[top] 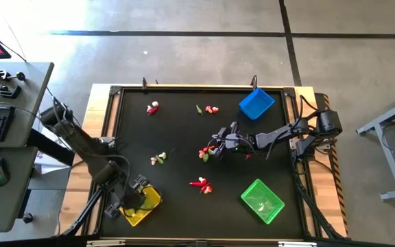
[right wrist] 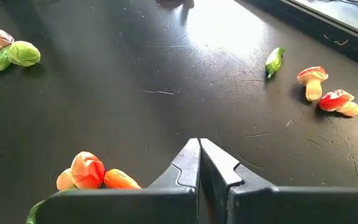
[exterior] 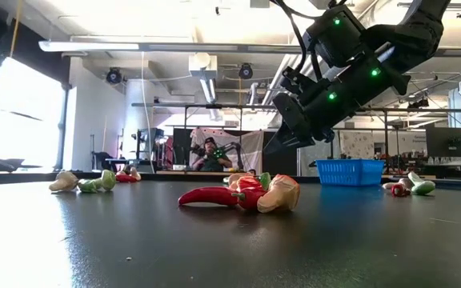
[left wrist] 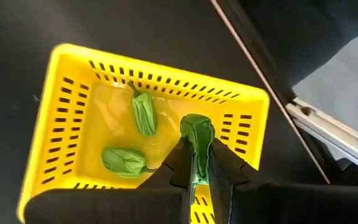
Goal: Sort produce into baskets
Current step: Put the green chili pepper into the yellow bin
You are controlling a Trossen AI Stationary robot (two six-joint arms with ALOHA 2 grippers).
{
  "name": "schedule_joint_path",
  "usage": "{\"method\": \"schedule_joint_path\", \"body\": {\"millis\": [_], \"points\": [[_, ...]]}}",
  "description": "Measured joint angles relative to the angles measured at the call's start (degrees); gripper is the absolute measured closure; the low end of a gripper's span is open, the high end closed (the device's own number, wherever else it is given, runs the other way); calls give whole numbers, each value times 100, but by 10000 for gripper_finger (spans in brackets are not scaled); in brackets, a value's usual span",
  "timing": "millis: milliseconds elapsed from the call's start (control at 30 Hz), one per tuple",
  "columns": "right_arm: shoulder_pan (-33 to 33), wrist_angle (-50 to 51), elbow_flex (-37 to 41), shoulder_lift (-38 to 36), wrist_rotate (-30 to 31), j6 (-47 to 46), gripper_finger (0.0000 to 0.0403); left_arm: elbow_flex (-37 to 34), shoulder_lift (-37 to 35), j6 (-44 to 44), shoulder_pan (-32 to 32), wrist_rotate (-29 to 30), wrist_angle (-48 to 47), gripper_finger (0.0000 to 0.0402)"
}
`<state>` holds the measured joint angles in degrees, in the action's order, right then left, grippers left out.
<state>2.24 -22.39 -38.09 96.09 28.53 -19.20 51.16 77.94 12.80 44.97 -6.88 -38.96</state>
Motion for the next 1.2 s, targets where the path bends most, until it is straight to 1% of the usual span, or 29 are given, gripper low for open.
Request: {"method": "schedule_joint_path", "body": {"millis": [167, 267, 433, 633, 733, 800, 900, 1033, 1133, 1200], "points": [[0, -4, 0, 0, 0, -2, 403, 0, 421, -93, 0, -49, 94, 390], [0, -4, 0, 0, 0, -2, 403, 0, 607, -185, -6, -56, 89, 381], [0, -4, 0, 0, 0, -2, 403, -2, 784, -16, -36, -117, 31, 345], [0, -4, 0, 0, -31, -2, 403, -2, 761, 157, -113, -96, -55, 294], [0, 2, 0, 0, -76, 6, 403, 44, 716, 46, -113, -6, -108, 277], [-2, 78, -3, 0, -204, 20, 403, 134, 679, 39, -125, 56, -164, 275], [0, 211, -4, 0, -405, 131, 403, 197, 516, 50, -241, 87, -199, 286], [46, 191, -11, -8, -790, 258, 403, 85, 42, -18, -537, 214, -190, 338], [198, 165, -92, -9, -931, 305, 403, -133, -404, -119, -896, 241, 81, 386], [340, 160, -163, -11, -952, 386, 403, -352, -727, -175, -1164, 250, 462, 395]]}}
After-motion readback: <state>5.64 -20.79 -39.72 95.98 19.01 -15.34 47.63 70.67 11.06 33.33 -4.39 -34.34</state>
